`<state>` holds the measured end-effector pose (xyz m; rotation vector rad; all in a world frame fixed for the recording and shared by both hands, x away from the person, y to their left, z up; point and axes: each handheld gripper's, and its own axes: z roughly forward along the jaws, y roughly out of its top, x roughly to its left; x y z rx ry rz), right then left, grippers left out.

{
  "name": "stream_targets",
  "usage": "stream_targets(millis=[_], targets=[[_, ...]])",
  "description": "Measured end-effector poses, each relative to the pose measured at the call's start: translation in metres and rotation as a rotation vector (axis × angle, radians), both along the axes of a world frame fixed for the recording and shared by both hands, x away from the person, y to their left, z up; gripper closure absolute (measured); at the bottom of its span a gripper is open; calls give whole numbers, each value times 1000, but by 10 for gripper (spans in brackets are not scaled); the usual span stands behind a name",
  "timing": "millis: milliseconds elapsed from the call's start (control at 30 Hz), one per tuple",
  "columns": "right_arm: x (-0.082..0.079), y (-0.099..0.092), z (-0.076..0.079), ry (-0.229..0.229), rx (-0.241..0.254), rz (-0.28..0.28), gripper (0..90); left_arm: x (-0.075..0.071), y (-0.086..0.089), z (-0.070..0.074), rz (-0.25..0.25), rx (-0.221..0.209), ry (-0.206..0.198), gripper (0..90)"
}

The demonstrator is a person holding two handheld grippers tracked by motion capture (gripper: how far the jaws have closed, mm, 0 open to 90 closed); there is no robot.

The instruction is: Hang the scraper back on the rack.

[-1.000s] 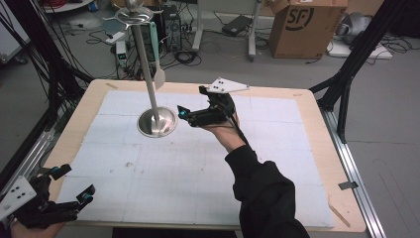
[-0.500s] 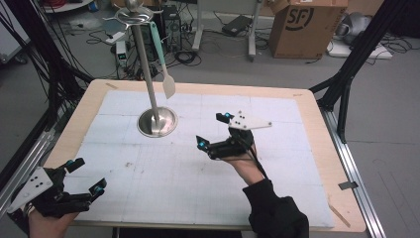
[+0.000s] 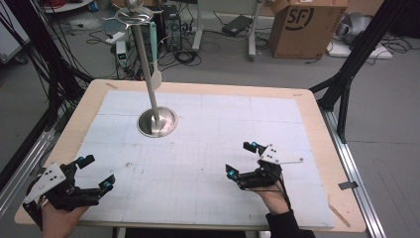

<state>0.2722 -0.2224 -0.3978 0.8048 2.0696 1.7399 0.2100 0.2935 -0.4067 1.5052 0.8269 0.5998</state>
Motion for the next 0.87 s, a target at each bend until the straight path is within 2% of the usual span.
stream_targets(millis=[33, 133, 267, 367, 533, 633, 733, 867], targets=[[-1, -7, -1, -2, -9, -2, 1, 1, 0, 0, -4, 3, -1, 17], [-5, -24, -4, -16, 18, 5, 1, 4, -2, -1, -7, 7, -2, 17], [-9, -43, -14, -7, 23, 7, 1, 8, -3, -1, -30, 13, -17, 17], [-14, -58, -21, 15, 9, -7, 1, 9, -2, -3, -54, 1, -36, 17], [-23, -80, -27, 11, 39, -38, 1, 12, -1, -5, -71, 0, -40, 17], [-29, -89, -25, 3, 53, -59, 1, 15, -2, -4, -79, 6, -43, 17], [-33, -94, -24, -9, 62, -67, 2, 17, -7, -4, -75, 38, -31, 17], [-34, -95, -25, 2, 68, -71, 1, 19, -17, 0, -102, 24, -30, 17]])
